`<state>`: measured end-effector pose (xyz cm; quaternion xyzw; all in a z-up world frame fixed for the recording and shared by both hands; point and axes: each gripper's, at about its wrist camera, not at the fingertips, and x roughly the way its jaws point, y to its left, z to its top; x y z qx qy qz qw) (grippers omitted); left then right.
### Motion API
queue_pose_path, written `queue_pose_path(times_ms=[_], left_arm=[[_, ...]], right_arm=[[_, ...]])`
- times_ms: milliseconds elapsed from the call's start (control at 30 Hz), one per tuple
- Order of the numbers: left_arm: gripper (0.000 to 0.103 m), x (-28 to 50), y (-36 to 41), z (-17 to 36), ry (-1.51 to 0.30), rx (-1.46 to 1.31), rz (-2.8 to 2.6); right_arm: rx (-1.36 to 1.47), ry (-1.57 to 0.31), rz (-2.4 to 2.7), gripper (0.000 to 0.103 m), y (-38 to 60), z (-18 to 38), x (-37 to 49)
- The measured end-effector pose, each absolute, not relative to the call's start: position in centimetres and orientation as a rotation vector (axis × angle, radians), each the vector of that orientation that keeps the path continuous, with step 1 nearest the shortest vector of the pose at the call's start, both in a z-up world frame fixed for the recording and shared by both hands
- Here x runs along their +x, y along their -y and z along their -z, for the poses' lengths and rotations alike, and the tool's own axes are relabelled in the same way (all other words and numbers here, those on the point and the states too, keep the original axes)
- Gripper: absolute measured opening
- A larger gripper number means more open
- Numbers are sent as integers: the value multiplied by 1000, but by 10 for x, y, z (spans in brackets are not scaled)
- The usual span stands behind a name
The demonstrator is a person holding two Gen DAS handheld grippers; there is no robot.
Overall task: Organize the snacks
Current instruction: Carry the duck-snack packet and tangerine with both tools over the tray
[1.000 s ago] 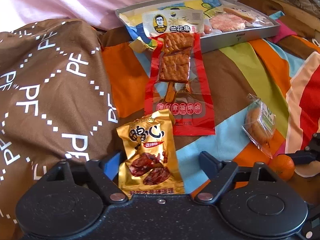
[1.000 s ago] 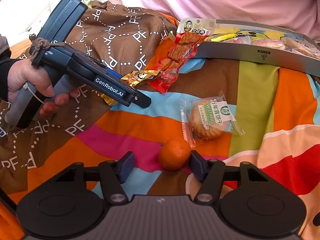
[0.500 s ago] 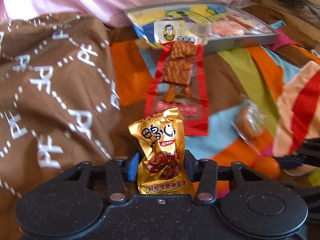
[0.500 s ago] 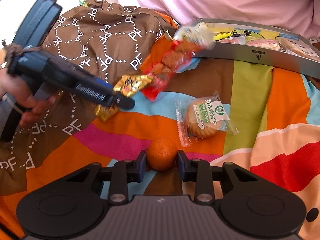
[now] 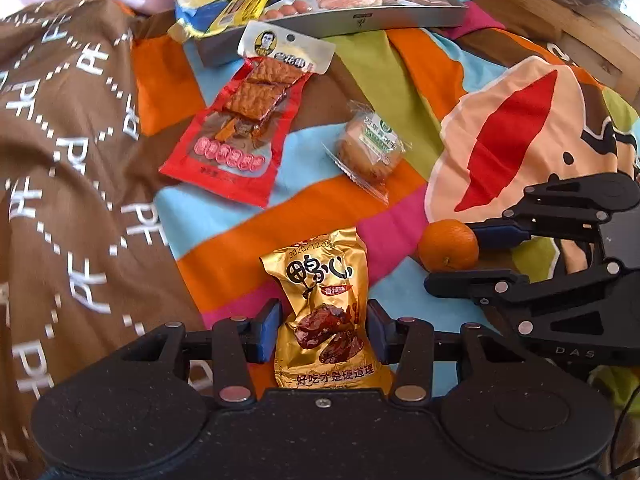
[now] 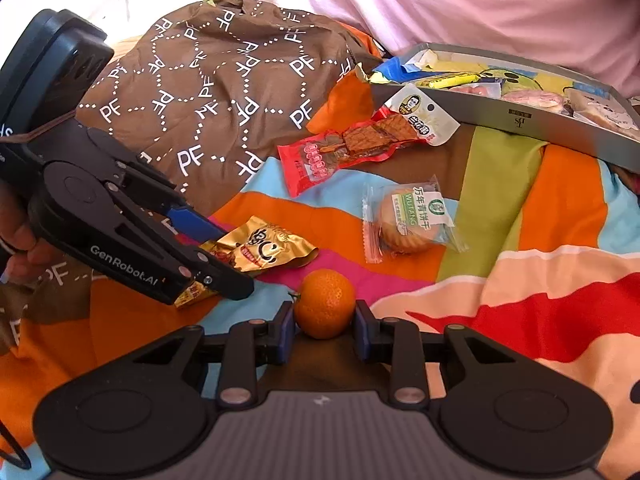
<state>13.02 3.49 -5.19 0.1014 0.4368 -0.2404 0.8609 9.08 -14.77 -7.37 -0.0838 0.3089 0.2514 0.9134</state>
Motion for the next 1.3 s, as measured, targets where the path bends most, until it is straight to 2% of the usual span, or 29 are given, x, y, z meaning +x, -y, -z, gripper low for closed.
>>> queue_pose_path(times_ms=[467,933,1300], left_arm=[[44,125,-34,40,-936,108,424],[44,123,-36,28,-883,84,398],[44,150,-37,-8,-759,-18,356]], right_arm=[[-182,-621,-498,34,152,69,87],[-148,-635,-490,34,152,65,89],[-117,-516,-423,34,165,30,121]])
